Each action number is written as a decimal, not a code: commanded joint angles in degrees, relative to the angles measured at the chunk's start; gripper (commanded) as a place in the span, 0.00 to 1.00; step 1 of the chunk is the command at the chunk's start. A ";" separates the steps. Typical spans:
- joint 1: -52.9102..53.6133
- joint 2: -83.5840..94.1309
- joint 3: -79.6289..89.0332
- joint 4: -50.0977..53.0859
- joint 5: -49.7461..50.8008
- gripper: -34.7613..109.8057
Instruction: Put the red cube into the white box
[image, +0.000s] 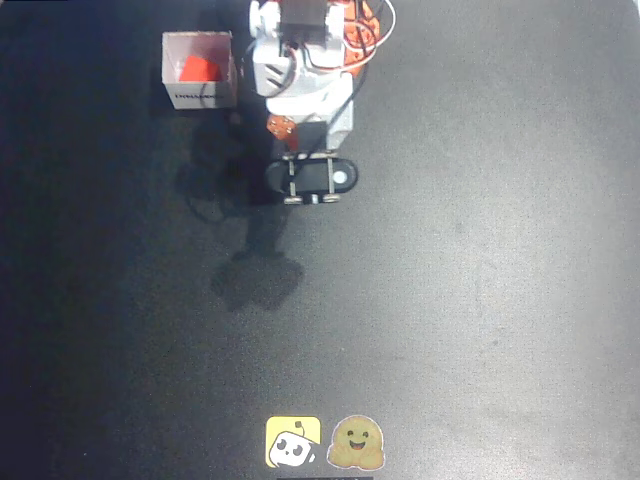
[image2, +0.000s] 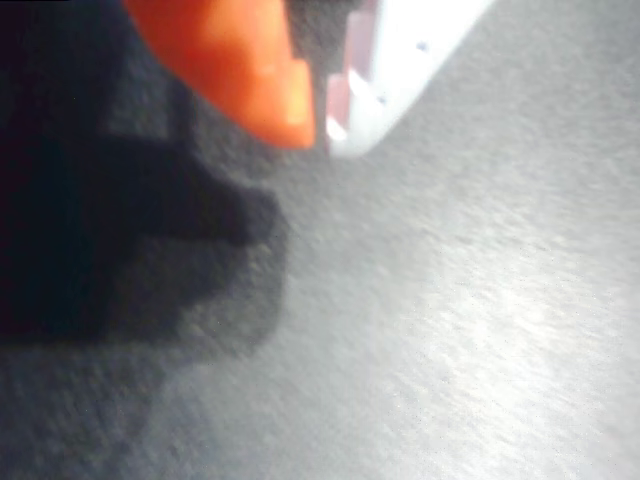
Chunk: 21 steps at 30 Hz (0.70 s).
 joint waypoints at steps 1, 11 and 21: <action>0.88 1.41 1.32 0.09 0.09 0.24; 0.62 16.87 13.27 0.35 -0.97 0.24; 0.44 29.27 20.30 -0.35 -0.97 0.24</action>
